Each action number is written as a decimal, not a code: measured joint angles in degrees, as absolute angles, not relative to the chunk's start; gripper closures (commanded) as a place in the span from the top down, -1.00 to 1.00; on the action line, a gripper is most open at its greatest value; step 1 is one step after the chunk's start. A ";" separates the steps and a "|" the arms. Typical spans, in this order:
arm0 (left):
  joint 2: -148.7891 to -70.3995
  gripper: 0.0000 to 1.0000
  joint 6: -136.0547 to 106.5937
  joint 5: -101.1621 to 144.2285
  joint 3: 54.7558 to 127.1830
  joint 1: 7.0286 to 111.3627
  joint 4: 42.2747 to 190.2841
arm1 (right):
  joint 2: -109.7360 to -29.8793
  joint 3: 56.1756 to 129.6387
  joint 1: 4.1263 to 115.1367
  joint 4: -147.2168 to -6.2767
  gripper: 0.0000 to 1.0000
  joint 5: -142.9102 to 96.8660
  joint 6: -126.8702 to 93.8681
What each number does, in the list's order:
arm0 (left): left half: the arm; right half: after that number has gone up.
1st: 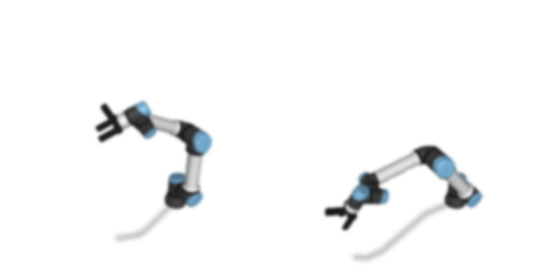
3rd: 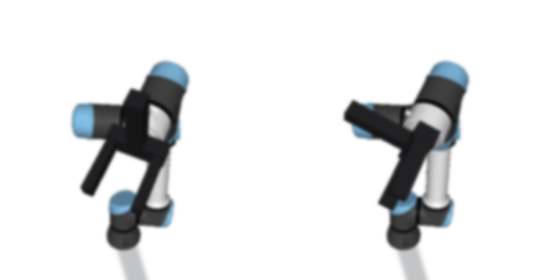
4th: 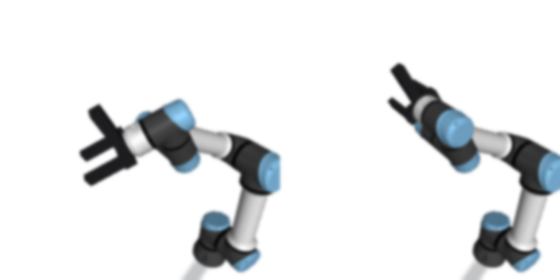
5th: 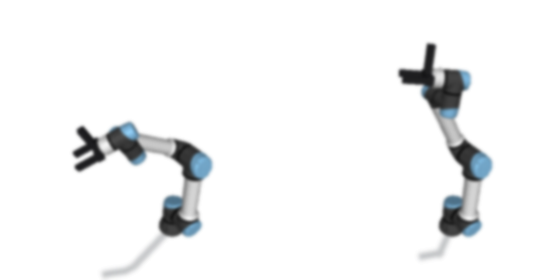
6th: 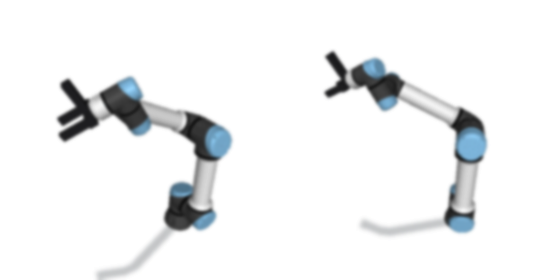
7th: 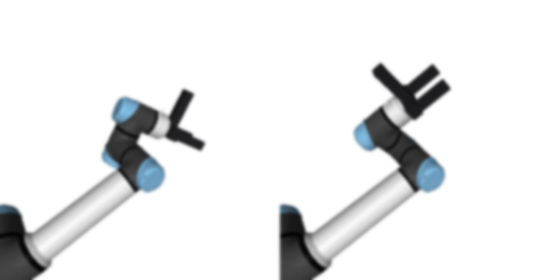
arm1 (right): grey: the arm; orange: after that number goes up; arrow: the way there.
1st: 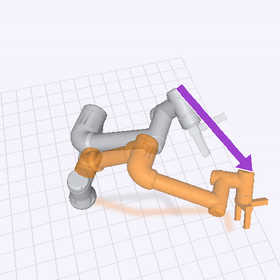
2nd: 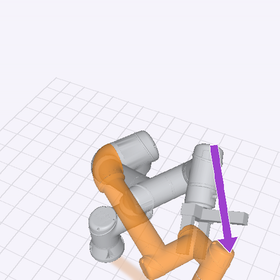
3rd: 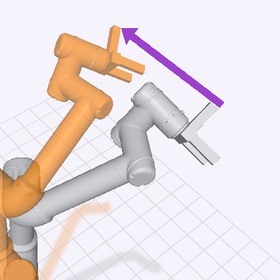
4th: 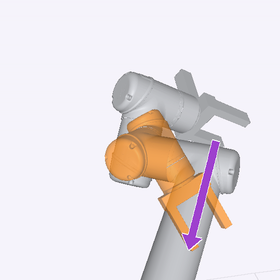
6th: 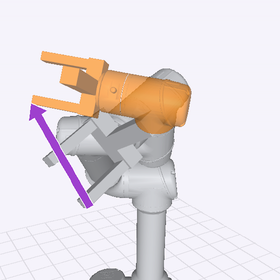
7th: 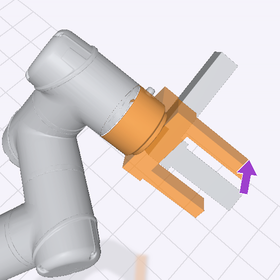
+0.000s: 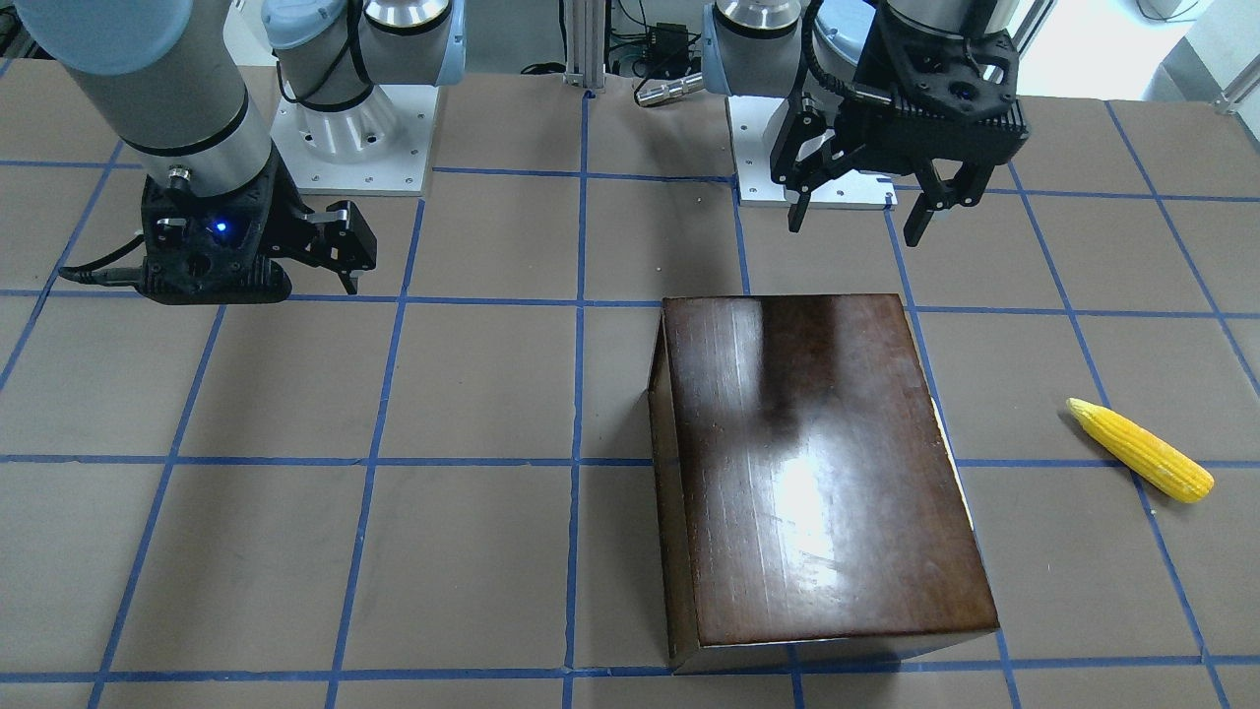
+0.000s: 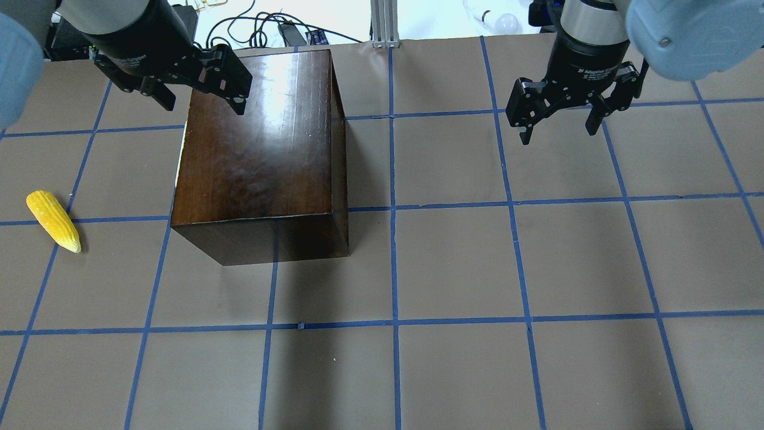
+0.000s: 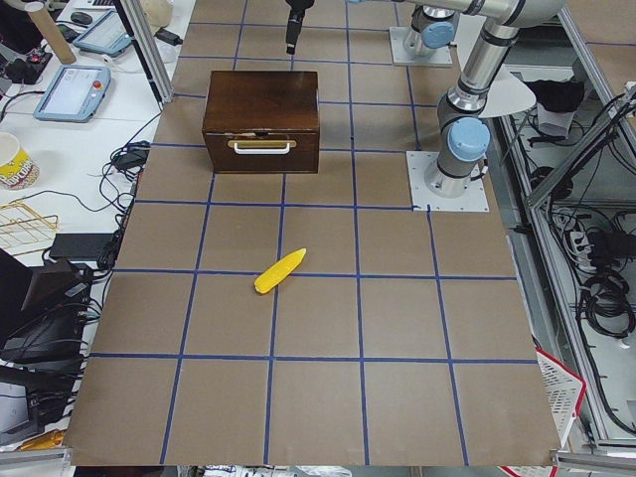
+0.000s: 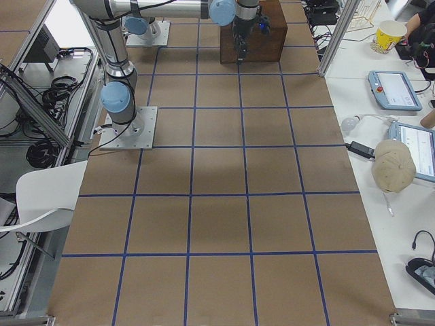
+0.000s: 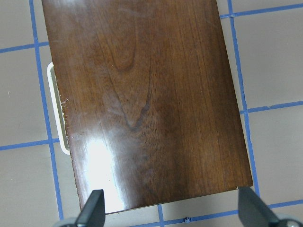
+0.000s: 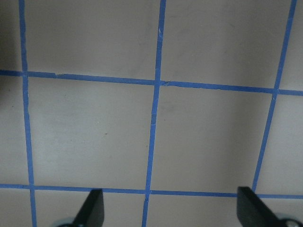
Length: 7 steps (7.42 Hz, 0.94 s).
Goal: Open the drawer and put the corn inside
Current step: 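Move the left gripper along the cabinet side toward the drawer handle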
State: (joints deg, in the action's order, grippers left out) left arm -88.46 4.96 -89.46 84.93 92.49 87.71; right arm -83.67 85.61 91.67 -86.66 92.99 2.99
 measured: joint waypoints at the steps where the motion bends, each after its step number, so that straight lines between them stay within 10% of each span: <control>1: -88.39 1.00 4.91 -89.47 84.96 92.47 87.83 | -83.67 85.61 91.67 -86.66 1.00 92.99 2.99; 7: -89.66 1.00 4.91 -90.98 83.19 91.90 93.25 | -83.67 85.61 91.69 -86.66 1.00 92.99 2.99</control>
